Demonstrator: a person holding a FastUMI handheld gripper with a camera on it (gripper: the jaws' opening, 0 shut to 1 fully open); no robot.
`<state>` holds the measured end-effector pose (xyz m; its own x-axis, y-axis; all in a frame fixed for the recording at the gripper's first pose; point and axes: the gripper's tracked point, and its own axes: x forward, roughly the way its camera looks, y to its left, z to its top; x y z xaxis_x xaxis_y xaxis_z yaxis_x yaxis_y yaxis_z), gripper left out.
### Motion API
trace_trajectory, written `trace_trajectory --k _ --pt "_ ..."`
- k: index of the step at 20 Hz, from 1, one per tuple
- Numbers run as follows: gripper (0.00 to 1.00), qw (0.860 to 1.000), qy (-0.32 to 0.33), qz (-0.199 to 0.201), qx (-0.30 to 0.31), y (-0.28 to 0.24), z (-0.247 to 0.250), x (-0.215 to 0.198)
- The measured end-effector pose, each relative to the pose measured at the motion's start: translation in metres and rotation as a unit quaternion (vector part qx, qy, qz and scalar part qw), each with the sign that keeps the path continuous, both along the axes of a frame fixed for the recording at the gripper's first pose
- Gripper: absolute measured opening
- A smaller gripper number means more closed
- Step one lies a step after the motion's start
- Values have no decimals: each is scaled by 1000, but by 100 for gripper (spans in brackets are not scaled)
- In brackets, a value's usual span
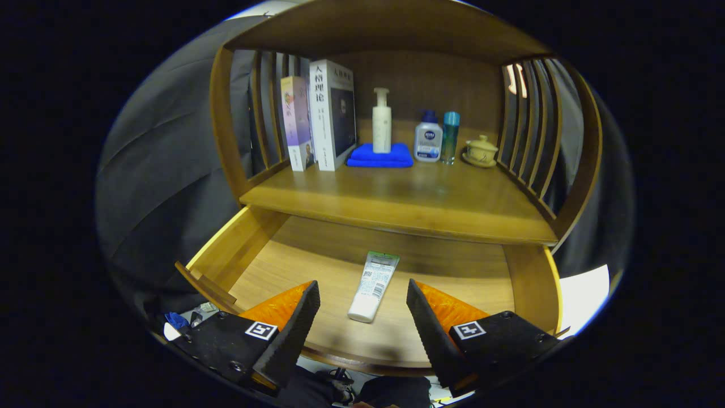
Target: Pull open the drawer, take out the items inside it, and place them on the countertop above the cabinet.
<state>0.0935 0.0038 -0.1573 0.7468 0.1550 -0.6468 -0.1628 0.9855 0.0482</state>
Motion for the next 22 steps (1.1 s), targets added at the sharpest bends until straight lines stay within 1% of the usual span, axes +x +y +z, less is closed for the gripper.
trace_trajectory --k 4,6,10,14,16,17,19,20,22 --pt "97 998 63 20 -18 0 -23 17" --pt "97 994 102 24 -18 0 -38 18" --pt "97 988 156 4 2 3 -56 31" --pt "97 980 201 2 -11 6 -78 37" --pt "97 970 241 -17 -21 4 -92 33" --pt "96 967 253 -23 -12 7 -95 35" --pt "94 964 264 -30 8 14 -99 37" --pt "93 964 263 -35 6 13 -99 40" --pt "82 963 267 -33 -13 8 -104 42"
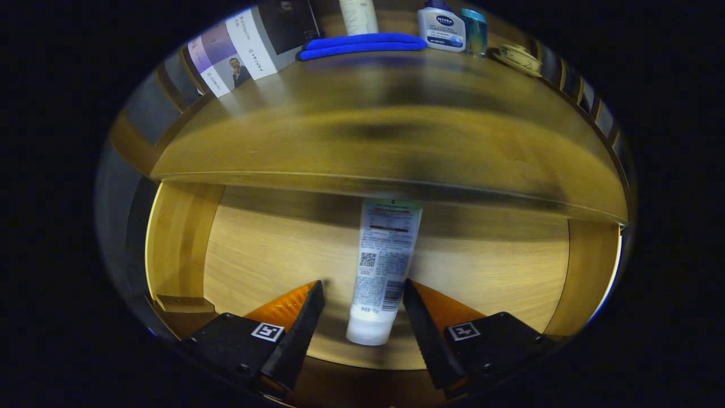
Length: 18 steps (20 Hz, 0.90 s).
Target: Pull open the drawer, take out the items inside it, and place them on the countertop above the cabinet.
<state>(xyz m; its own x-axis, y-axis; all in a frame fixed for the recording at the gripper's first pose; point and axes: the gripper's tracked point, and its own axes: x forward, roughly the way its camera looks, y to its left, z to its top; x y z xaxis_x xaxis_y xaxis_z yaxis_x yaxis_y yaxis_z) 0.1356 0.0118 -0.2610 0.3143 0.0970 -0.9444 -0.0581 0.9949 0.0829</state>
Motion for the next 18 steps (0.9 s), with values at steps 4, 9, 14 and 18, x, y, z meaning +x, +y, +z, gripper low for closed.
trace_trajectory --k 4,9,14,18 --pt "59 999 -2 15 -30 -10 -4 0" --pt "35 999 -10 34 -7 -4 0 -2" --pt "35 998 -20 57 12 4 12 -12" --pt "35 995 -47 93 8 11 36 -23"
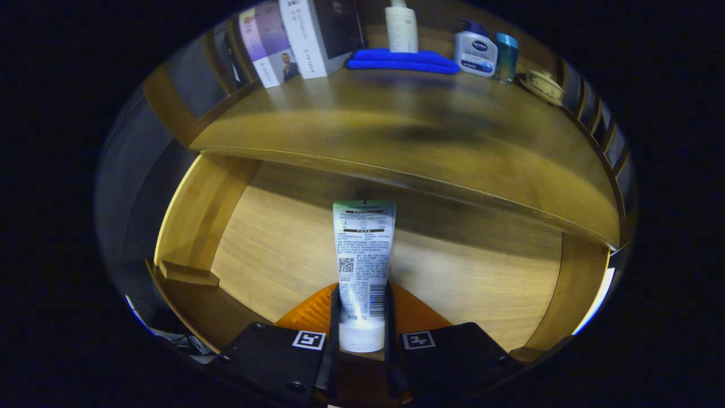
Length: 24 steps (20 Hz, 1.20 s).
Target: Pull open the drawer, take out the items inside it, and place them on the countertop above the cabinet.
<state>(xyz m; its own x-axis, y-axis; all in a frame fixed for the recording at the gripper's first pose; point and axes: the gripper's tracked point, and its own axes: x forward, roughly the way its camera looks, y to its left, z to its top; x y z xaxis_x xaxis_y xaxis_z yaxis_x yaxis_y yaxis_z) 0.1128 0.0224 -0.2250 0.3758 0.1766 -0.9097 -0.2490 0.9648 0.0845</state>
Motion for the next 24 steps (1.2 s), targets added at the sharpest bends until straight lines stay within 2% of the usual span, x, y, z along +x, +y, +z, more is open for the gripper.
trace_trajectory --k 3,11,18,24 --pt "35 999 -19 28 -4 7 16 -10" --pt "35 995 -69 69 -12 18 58 -19" --pt "35 991 -114 68 14 21 105 -11" --pt "35 988 -149 27 14 -6 140 36"
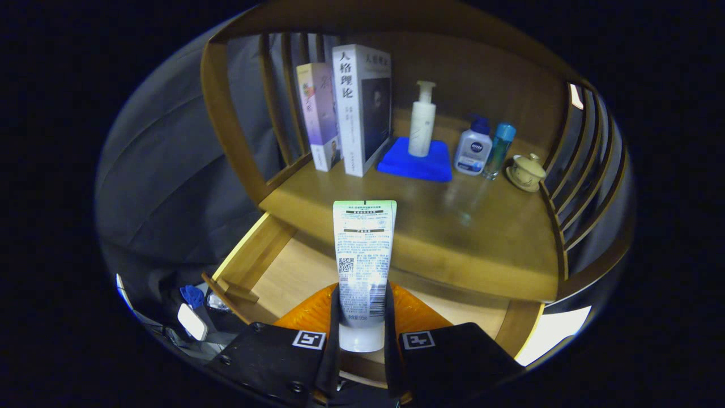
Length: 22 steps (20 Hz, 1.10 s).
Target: Pull open the drawer, take out the items inside it, and place them on the countertop above the cabinet.
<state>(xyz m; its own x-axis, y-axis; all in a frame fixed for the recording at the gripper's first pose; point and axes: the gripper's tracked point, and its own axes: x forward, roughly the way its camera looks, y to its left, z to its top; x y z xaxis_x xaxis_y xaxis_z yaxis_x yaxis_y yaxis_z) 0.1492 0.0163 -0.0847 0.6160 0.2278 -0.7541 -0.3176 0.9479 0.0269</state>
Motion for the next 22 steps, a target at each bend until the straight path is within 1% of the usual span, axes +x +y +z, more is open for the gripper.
trace_trajectory --k 2,4,8,11,14,15,19,21,22 --pt "35 1000 -6 -13 -2 -11 7 18" --pt "35 999 0 -35 6 -23 7 38" --pt "35 998 23 -63 15 -40 -4 72" --pt "35 995 43 -88 34 -47 -20 92" --pt "35 991 63 -110 34 -57 -38 107" --pt "37 990 69 -118 37 -57 -42 111" --pt "37 983 83 -146 73 -55 -49 124" --pt "43 982 91 -146 75 -55 -52 124" --pt "44 983 85 -141 79 -54 -47 125"
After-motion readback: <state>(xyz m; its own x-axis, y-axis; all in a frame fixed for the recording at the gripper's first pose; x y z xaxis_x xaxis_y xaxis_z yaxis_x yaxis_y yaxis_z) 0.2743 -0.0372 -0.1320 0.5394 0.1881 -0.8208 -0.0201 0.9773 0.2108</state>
